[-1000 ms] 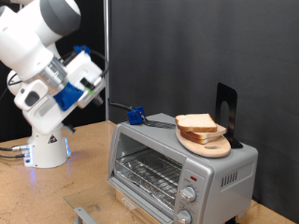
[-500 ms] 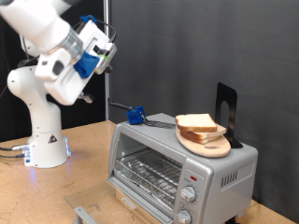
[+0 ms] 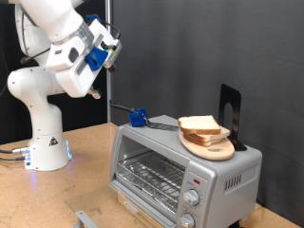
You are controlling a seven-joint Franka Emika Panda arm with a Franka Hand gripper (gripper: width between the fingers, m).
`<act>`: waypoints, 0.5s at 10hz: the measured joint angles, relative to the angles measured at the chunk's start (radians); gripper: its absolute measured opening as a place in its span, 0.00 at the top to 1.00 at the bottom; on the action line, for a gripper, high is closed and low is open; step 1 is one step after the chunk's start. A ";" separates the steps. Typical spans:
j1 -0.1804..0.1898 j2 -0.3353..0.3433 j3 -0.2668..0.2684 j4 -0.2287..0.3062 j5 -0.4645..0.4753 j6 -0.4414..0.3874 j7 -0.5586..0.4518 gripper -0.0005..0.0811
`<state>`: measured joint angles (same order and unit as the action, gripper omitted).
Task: Make a piece of toast with the oven
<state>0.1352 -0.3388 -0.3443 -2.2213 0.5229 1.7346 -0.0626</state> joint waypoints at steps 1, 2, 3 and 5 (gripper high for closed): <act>0.004 -0.024 0.018 -0.005 -0.003 0.000 -0.028 0.00; 0.007 -0.058 0.038 -0.014 -0.001 0.000 -0.033 0.00; 0.009 -0.094 0.058 -0.026 0.001 0.000 -0.030 0.00; 0.009 -0.171 0.101 -0.057 0.002 0.006 -0.008 0.00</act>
<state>0.1441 -0.5095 -0.2437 -2.2782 0.5244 1.7408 -0.0709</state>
